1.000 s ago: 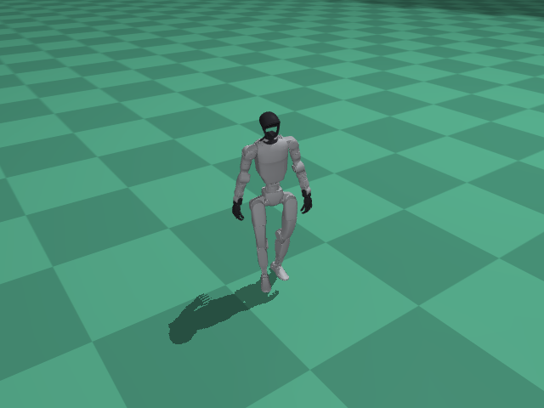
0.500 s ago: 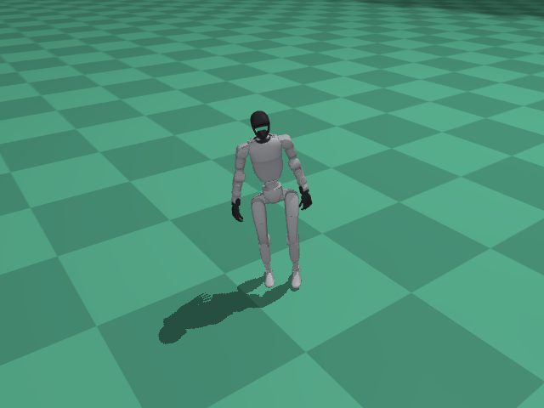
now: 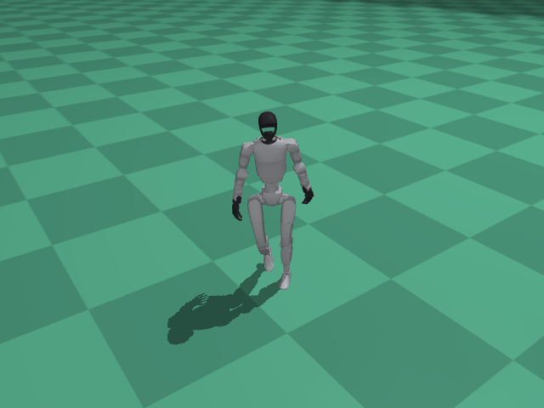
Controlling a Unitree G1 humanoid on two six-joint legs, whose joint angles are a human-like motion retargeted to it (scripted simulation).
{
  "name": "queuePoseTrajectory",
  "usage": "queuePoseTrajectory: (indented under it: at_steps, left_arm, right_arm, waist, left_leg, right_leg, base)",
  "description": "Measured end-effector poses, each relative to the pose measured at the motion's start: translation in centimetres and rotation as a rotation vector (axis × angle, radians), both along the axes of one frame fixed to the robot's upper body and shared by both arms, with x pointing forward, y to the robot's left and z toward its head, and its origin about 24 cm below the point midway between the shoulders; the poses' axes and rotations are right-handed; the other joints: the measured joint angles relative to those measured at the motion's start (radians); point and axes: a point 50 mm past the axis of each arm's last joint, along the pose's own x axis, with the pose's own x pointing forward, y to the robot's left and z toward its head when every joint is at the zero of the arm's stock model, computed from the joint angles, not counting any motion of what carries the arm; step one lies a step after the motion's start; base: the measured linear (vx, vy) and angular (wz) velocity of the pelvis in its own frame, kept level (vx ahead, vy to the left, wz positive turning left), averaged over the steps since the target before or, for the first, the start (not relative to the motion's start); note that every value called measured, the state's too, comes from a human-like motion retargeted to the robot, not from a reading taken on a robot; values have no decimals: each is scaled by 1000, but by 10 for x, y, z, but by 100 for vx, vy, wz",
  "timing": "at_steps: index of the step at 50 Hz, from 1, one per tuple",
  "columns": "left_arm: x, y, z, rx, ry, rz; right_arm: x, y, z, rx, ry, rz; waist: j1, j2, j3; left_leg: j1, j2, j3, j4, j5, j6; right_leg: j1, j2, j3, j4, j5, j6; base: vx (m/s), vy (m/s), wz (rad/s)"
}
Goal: Stand up
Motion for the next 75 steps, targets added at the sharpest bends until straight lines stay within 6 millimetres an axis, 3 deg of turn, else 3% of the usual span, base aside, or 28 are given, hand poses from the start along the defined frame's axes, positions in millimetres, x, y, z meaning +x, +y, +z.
queuePoseTrajectory:
  at_steps: [4,8,13,15,18,20,21,25,29,30,33,38,40,43,50,52,55,58,60,62,65,67,70,73,75]
  left_arm:
    - [55,4,-2,5,-127,-145]
    - [111,-6,0,-30,-301,-247]
    - [169,-27,9,-120,-507,-326]
    - [187,-35,14,-150,-567,-357]
    - [203,-42,19,-173,-619,-401]
    - [207,-43,21,-176,-630,-423]
    - [208,-46,21,-184,-632,-433]
    - [196,-50,16,-201,-586,-458]
    - [161,-48,4,-194,-473,-466]
    - [154,-48,2,-190,-452,-458]
    - [134,-37,-2,-160,-379,-415]
    - [88,-24,-7,-113,-274,-289]
    - [71,-22,-8,-105,-255,-224]
    - [48,-16,-7,-89,-238,-136]
    - [7,-9,-4,-32,-197,34]
    - [-4,-8,-2,-23,-170,70]
    - [-23,-4,1,-7,-111,112]
    - [-36,1,5,28,-62,140]
    - [-42,4,7,52,-34,161]
    - [-48,5,9,64,-9,187]
    - [-48,2,9,54,14,232]
    - [-34,2,6,30,1,220]
    - [2,5,1,12,-63,142]
    - [51,8,-1,6,-175,6]
    - [89,8,1,-8,-272,-96]
  right_arm:
    - [-14,3,-1,18,40,-39]
    - [-22,1,-1,12,70,-52]
    - [-27,0,0,6,79,-58]
    - [-28,-1,0,7,83,-66]
    - [-32,-1,0,6,95,-76]
    - [-34,-1,0,5,105,-78]
    - [-34,-3,1,-1,109,-82]
    - [-38,-8,3,-15,132,-102]
    - [-44,-12,5,-12,153,-143]
    - [-39,-18,6,-19,148,-145]
    - [-22,-24,8,-30,124,-127]
    - [9,-27,9,-50,67,-34]
    - [25,-29,10,-67,21,11]
    - [48,-24,11,-72,-58,71]
    - [96,-11,19,-61,-220,198]
    - [103,-8,20,-58,-240,234]
    - [108,1,19,-50,-254,291]
    - [105,8,16,-34,-242,326]
    - [98,11,13,-20,-214,336]
    - [83,13,9,-8,-160,334]
    - [56,12,3,-1,-61,322]
    - [41,8,1,-3,-8,280]
    - [22,2,1,3,49,208]
    - [3,-2,1,7,83,123]
    - [-9,-4,1,0,92,58]
  waist:
    - [9,25,-16]
    - [-5,15,-20]
    - [-68,-35,2]
    - [-84,-61,16]
    - [-89,-52,17]
    - [-83,-39,15]
    - [-92,-32,8]
    - [-124,-11,-22]
    - [-109,-30,-35]
    - [-95,-41,-26]
    - [-83,-91,-10]
    - [-99,-121,21]
    - [-55,-126,35]
    - [10,-121,36]
    - [90,-65,75]
    - [99,-55,79]
    - [105,-64,69]
    - [127,-81,61]
    - [146,-97,54]
    - [148,-105,31]
    - [132,-132,9]
    - [94,-102,-2]
    - [89,-47,-22]
    - [74,-20,-28]
    - [44,1,-33]
  left_leg:
    - [54,44,25,-35,-9,-4]
    - [133,44,82,-92,-8,-4]
    - [249,-34,60,-130,-44,6]
    - [307,-73,52,-137,-72,17]
    - [364,-74,29,-136,-96,3]
    - [393,-48,22,-119,-104,-38]
    - [395,-57,4,-110,-83,-50]
    - [414,-58,-36,-45,53,-134]
    - [391,-114,-3,135,372,-262]
    - [373,-167,49,199,468,-270]
    - [243,-192,224,454,591,-270]
    - [74,-229,138,644,437,-270]
    - [-1,-265,113,632,385,-270]
    - [-96,-230,59,499,313,-254]
    - [-187,-138,53,-44,311,23]
    - [-199,-112,74,-173,286,68]
    - [-219,-106,120,-299,197,102]
    - [-219,-103,118,-237,206,140]
    - [-209,-106,158,-177,210,149]
    - [-190,-110,89,-175,274,141]
    - [-200,-106,97,-89,260,104]
    - [-169,-103,28,-66,214,95]
    - [-124,-9,116,-26,142,66]
    - [-70,7,86,-35,103,47]
    - [-24,19,74,-55,93,41]
  right_leg:
    - [-160,-8,-63,99,-114,-4]
    - [-231,-18,-27,-109,-124,83]
    - [-247,-165,-4,-525,-92,229]
    - [-253,-225,0,-675,-67,282]
    - [-288,-239,5,-798,-124,303]
    - [-292,-214,-52,-801,-152,307]
    - [-297,-225,-36,-776,-135,276]
    - [-281,-238,-64,-720,-93,220]
    - [-240,-276,-32,-669,-82,223]
    - [-241,-306,12,-640,-87,230]
    - [-196,-397,9,-614,-126,215]
    - [-47,-392,-53,-639,-183,169]
    - [4,-369,-32,-659,-200,147]
    - [61,-279,-15,-707,-209,73]
    - [210,-155,-7,-712,-284,6]
    - [251,-126,11,-707,-309,-17]
    - [302,-101,39,-692,-342,-49]
    - [337,-83,77,-653,-329,-57]
    - [361,-74,101,-622,-272,-47]
    - [375,-49,112,-584,-159,-26]
    - [362,-37,137,-463,113,64]
    - [299,17,109,-314,242,107]
    - [141,57,52,-37,155,123]
    - [-20,20,-27,125,-10,15]
    - [-107,11,-52,136,-69,10]
  base:
    - [41,19,-35]
    - [38,19,-11]
    - [51,19,37]
    - [61,14,28]
    - [57,9,11]
    - [79,3,4]
    - [70,18,38]
    - [71,15,64]
    - [82,22,30]
    - [85,71,-25]
    - [65,36,12]
    - [66,-17,28]
    - [72,-7,-86]
    - [47,-20,-84]
    - [65,12,-46]
    - [61,16,-37]
    - [72,20,-37]
    - [83,30,-64]
    - [86,33,-74]
    - [77,30,-53]
    - [84,41,-43]
    - [67,32,15]
    - [63,31,-31]
    - [65,33,8]
    - [58,28,68]
